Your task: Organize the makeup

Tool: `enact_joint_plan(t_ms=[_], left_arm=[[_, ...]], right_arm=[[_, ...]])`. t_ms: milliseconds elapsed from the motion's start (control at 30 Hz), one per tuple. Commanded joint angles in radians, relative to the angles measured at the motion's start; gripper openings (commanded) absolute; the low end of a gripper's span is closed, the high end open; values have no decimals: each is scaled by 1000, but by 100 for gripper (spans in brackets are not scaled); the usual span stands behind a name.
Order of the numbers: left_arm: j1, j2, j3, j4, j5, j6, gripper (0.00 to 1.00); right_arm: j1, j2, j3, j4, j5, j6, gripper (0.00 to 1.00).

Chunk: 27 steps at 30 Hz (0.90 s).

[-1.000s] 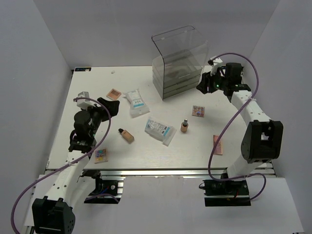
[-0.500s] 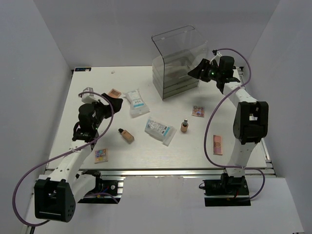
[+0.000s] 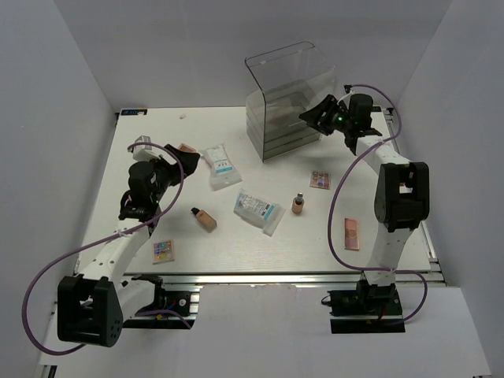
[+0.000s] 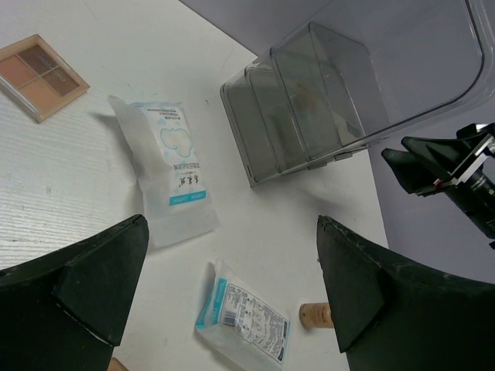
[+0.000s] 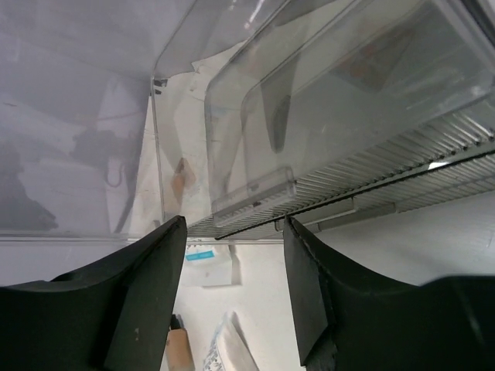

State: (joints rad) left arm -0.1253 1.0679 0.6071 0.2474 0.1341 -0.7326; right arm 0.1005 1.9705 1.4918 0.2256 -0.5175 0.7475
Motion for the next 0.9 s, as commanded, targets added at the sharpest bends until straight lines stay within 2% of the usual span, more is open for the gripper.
enact_joint_plan(t_ms=[0, 267, 533, 700, 767, 867], left_arm=[[1, 3, 45, 18, 18, -22, 98], [1, 29, 54, 43, 2, -76, 98], [-17, 58, 66, 61, -17, -83, 98], [-45, 79, 82, 73, -25, -73, 98], [-57, 92, 91, 82, -33, -59, 98], [-94, 109, 97, 105, -48, -34, 98]], right_arm=[[1, 19, -22, 75, 10, 75, 58], [1, 42, -38, 135, 5, 118, 53], [-1, 105, 22, 195, 4, 128, 47], [1, 128, 35, 216, 2, 147, 39], [-1, 131, 33, 242, -10, 154, 32], [-1, 131, 24, 273, -16, 168, 27]])
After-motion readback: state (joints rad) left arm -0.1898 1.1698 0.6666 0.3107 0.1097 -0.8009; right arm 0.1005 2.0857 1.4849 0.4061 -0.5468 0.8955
